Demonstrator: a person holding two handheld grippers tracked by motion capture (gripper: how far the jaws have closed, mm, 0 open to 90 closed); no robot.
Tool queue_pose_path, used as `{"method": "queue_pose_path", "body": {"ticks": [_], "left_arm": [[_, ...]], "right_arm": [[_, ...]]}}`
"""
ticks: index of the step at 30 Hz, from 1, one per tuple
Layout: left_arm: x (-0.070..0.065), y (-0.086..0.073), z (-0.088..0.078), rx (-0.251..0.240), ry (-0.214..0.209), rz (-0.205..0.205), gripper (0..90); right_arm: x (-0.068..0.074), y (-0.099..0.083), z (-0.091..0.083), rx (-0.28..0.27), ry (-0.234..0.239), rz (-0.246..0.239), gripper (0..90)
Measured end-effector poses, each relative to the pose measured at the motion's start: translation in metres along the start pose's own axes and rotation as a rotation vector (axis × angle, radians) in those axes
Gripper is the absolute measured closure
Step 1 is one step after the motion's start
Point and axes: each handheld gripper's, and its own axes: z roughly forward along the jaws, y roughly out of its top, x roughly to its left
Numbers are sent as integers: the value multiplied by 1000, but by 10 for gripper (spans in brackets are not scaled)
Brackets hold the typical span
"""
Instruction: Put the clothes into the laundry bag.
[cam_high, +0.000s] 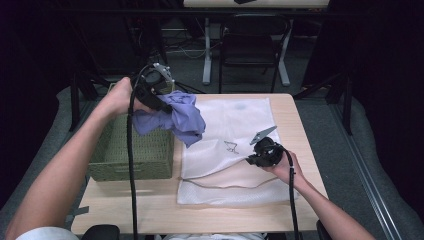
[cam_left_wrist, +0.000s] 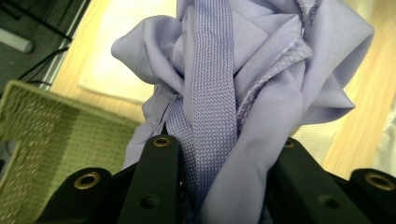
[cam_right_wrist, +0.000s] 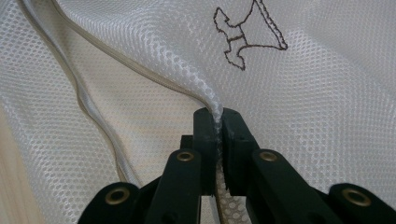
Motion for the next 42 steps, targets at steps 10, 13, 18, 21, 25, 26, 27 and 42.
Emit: {"method": "queue_pose_path", "body": {"ticks": [10,13,18,21,25,26,27,42], "left_arm": [[-22,16,19,6,-51,51,741],[-28,19,26,3,-78,61,741],[-36,26,37,10,-102,83,741],[-40,29,41,7,-115,92,741],[-48,32,47,13,-124,107,740],[-50,32,49,12,-132,107,740],[-52,32,51,13,-135,108,740],[-79,41,81,13,-201,154,736]], "right_arm": [[0,0,-2,-5,1,8,860],[0,0,-2,-9,-1,5,860],[-1,0,-2,-7,1,12,860],[-1,0,-2,-9,1,11,860],[0,0,-2,-8,-2,7,861],[0,0,-2,-8,-2,12,862],[0,0,-2,-9,-1,11,862],[0,0,-4,-15,-3,14,862]]}}
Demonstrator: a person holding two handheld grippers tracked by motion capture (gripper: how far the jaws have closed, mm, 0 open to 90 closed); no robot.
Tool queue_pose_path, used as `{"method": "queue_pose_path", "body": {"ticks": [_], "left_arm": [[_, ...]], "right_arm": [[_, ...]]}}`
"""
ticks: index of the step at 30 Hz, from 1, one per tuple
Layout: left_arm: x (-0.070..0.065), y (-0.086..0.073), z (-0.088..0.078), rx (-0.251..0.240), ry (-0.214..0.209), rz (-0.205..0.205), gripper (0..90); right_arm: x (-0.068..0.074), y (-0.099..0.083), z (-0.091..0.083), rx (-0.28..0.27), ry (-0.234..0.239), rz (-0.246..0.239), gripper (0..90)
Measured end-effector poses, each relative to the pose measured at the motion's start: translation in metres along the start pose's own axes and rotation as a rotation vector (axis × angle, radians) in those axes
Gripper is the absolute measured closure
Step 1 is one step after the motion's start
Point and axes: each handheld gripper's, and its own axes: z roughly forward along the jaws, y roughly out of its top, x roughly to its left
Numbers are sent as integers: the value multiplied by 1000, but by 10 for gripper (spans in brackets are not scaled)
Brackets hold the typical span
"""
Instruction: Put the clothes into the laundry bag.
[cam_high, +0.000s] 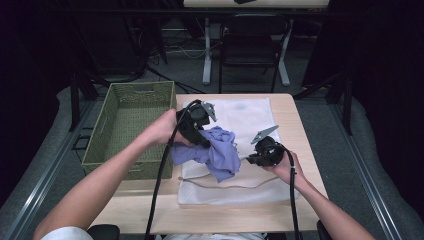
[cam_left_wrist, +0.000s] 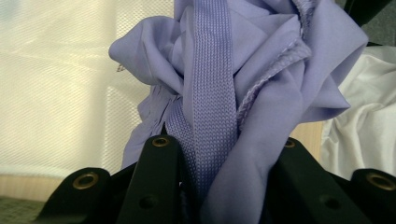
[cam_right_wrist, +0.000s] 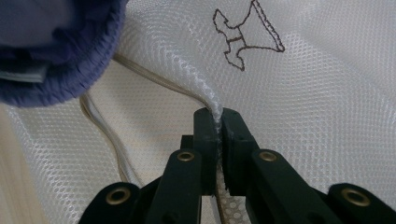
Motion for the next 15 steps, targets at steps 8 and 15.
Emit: {"method": "queue_pose_path", "body": {"ticks": [8,15], "left_arm": [[-9,3,15,-8,-22,1,736],[-14,0,34,-8,-44,-4,735]], "right_arm": [[0,0,-1,0,3,5,864],[-1,0,-2,-7,5,12,864]]}}
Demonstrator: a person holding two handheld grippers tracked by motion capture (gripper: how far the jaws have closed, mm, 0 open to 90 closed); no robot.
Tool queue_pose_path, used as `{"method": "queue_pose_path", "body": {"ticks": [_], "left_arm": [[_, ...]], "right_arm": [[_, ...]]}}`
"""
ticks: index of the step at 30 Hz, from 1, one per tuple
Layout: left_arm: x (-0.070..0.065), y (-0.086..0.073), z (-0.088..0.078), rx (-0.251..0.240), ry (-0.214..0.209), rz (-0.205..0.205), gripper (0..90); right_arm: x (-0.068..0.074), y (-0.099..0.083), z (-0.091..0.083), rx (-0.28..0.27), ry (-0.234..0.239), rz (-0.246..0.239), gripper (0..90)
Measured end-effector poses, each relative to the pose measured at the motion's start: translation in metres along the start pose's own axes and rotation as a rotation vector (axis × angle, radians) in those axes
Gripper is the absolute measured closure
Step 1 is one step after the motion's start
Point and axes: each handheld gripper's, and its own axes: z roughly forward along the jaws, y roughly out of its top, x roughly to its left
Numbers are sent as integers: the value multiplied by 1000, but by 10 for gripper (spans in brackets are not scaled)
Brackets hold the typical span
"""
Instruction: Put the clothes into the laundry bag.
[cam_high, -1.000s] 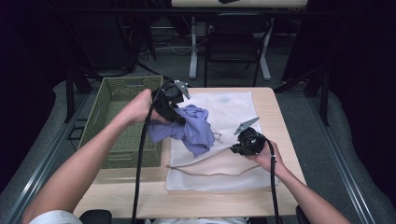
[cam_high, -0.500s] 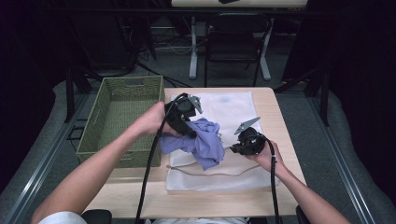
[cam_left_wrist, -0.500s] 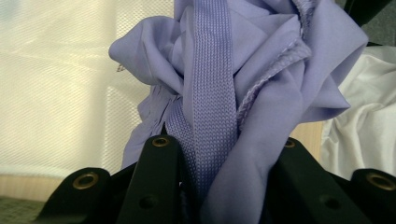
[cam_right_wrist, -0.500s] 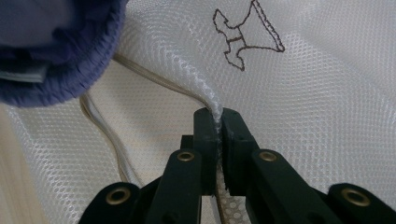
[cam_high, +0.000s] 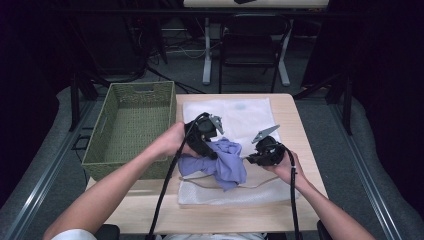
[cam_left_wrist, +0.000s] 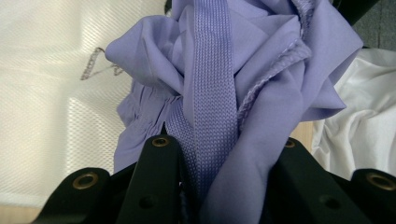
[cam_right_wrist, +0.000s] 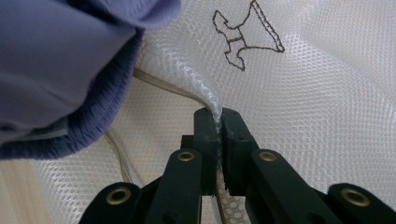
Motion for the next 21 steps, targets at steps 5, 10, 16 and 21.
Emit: {"method": "queue_pose_path", "body": {"ticks": [5,10,16,21], "left_arm": [[-5,-1,15,10,-7,-5,736],[-6,-1,25,10,-10,-13,736],[-10,1,37,-13,-7,-20,736],[-11,0,49,-34,-20,-31,736]], "right_arm": [[-1,1,-1,-8,7,9,864],[-1,1,-2,-7,6,20,864],[0,1,-6,-28,-1,22,868],[-1,0,-5,-28,6,24,870]]}}
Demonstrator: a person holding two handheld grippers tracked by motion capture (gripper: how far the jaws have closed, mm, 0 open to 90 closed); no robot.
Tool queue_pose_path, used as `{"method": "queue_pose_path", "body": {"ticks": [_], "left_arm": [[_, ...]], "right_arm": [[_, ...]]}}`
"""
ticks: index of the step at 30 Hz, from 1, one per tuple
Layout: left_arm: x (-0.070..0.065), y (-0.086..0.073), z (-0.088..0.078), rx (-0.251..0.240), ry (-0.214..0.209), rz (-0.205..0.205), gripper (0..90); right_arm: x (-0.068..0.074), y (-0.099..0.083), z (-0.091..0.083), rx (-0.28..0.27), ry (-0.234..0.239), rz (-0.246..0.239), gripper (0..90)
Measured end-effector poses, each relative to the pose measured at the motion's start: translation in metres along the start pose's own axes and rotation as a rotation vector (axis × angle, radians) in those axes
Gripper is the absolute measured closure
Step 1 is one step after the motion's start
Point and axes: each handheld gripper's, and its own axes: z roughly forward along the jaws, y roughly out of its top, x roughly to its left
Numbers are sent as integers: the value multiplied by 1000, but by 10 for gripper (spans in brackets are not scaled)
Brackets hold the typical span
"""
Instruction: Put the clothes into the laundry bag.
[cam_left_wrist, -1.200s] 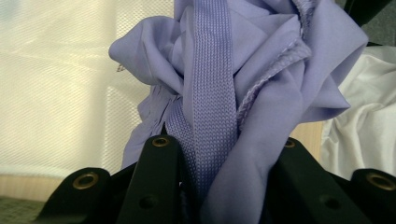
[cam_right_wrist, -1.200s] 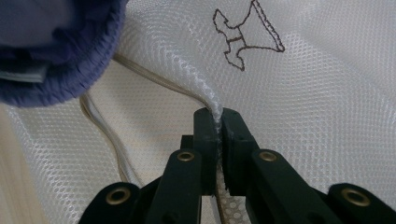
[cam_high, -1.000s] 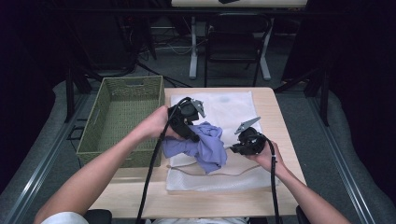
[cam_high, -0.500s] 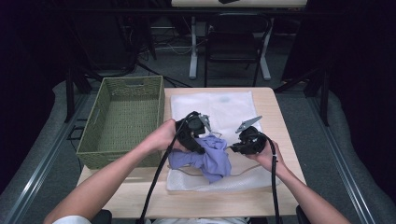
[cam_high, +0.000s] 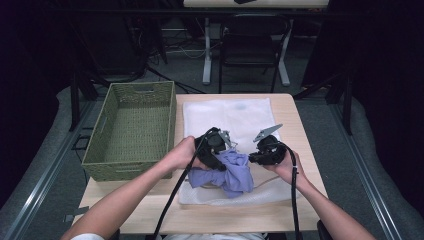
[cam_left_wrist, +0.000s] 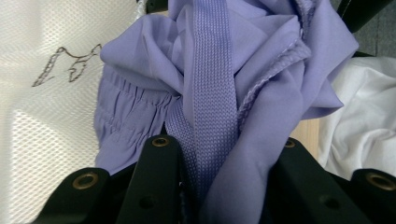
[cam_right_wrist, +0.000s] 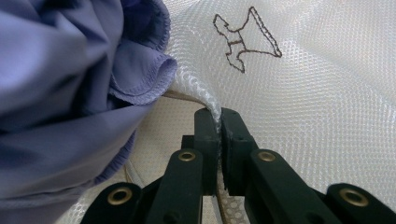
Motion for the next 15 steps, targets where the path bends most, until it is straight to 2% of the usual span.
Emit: {"method": "queue_pose_path", "body": {"ticks": [4,7,9,11,15], "left_arm": [[-1,-2,11,-2,-14,-7,735],[-1,-1,19,6,14,-6,735],[-1,-2,25,-14,-3,-24,734],[-2,-3,33,-13,7,-34,734],[0,-8,49,6,-19,-57,732]], "right_arm": [[0,0,0,-1,1,0,871],[0,0,-1,-3,1,-2,871],[1,0,-2,-8,-2,0,872],[2,1,-3,-22,-6,-7,873],[2,0,-3,-22,-4,-11,872]]}}
